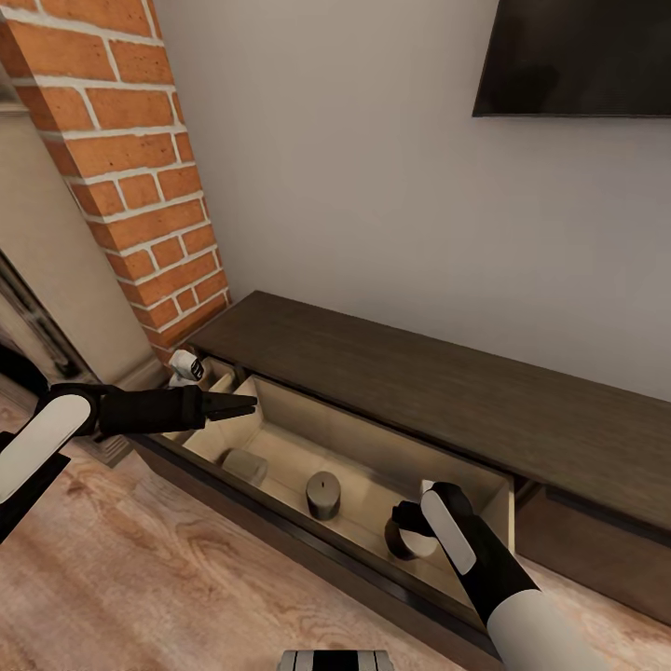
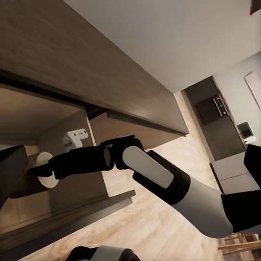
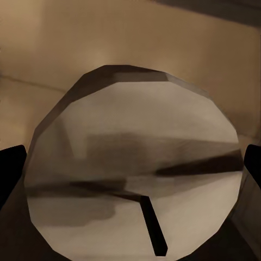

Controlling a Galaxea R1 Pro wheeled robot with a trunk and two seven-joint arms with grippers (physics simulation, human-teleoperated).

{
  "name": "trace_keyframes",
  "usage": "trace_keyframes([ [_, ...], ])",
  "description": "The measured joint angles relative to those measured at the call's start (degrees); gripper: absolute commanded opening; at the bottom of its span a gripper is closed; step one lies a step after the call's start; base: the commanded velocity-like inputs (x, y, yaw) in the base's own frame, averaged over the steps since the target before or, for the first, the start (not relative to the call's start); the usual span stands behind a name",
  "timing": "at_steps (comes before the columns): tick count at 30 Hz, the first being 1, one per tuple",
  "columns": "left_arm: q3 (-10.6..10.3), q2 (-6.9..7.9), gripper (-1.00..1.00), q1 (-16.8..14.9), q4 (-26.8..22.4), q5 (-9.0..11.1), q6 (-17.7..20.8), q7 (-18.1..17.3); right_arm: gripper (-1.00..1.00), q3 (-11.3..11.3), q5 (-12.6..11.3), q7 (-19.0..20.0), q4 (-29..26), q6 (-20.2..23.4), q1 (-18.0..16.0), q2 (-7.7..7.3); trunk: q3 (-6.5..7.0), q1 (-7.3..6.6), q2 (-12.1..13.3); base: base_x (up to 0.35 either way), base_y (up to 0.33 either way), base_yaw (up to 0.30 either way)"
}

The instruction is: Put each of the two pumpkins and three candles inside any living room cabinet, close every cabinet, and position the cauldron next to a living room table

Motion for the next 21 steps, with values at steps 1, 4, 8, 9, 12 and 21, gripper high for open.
trace_keyframes([
  [1,0.0,0.0,1.0,0.0,0.0,0.0,0.0,0.0,-1.0,0.0,0.02,0.0,0.02,-0.03,-0.01,0.0,0.0,0.0,0.0,0.0,0.0,0.0],
  [4,0.0,0.0,1.0,0.0,0.0,0.0,0.0,0.0,-1.0,-0.04,0.08,0.0,0.08,-0.08,-0.03,-0.04,0.0,0.0,0.0,0.0,0.0,0.0],
  [8,0.0,0.0,1.0,0.01,0.0,0.0,0.0,0.0,-1.0,-0.07,0.07,0.0,0.11,-0.16,-0.04,-0.06,0.0,0.0,0.0,0.0,0.0,0.0],
  [9,0.0,0.0,1.0,0.01,-0.02,0.0,0.0,0.0,-1.0,-0.06,0.08,0.0,0.11,-0.24,-0.04,-0.06,0.0,0.0,0.0,0.0,0.0,0.0],
  [12,0.0,0.0,1.0,0.03,-0.03,0.01,0.0,0.0,-1.0,-0.03,0.05,0.0,0.17,-1.52,-0.04,-0.05,0.0,0.0,0.0,0.028,0.012,0.0],
  [21,0.0,0.0,1.0,0.01,0.0,0.07,0.0,0.0,-1.0,-0.02,0.08,-0.01,0.42,-2.07,-0.03,-0.07,0.0,0.0,0.0,0.021,0.011,0.0],
])
